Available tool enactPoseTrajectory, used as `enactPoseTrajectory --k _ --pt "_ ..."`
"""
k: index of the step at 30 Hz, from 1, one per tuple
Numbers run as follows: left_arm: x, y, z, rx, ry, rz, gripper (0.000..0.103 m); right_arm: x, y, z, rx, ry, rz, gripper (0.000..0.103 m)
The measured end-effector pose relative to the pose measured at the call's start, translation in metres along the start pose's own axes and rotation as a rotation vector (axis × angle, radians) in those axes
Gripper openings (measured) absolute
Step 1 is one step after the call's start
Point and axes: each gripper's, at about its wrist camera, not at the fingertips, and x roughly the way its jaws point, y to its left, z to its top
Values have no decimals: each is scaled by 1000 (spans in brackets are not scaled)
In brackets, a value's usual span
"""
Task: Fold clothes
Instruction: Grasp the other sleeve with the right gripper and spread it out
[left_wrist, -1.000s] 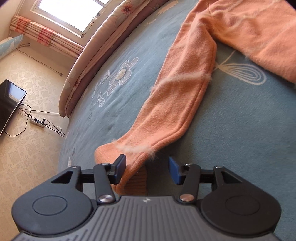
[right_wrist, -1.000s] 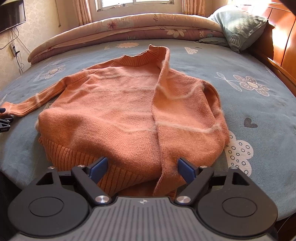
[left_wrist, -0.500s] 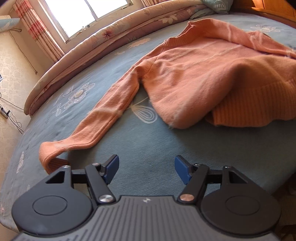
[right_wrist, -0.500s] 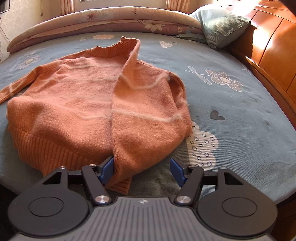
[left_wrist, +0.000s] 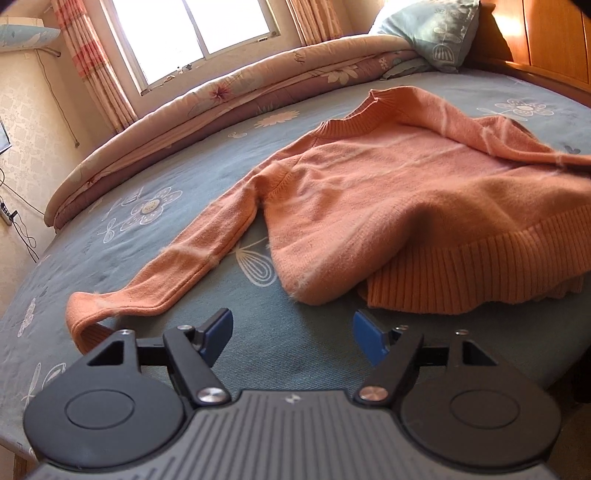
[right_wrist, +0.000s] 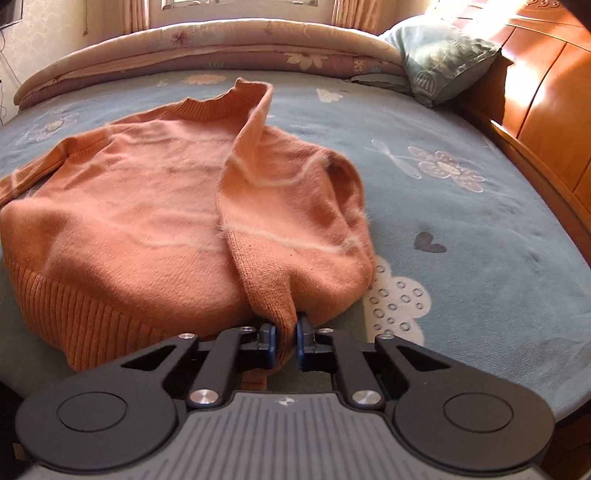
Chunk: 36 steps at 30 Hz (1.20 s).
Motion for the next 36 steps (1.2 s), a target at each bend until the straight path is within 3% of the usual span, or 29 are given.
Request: enactPoseTrajectory --k 10,20,25,36 --pt "-3 1 4 -14 2 9 73 3 -61 55 -79 -111 -227 12" --pt "0 1 5 -7 28 35 73 61 -147 120 -75 -74 -447 12" --pt "4 -2 5 -3 52 40 73 92 -176 141 -74 -43 -529 12" --pt "10 -4 9 5 85 61 73 128 -218 182 51 -88 -611 12"
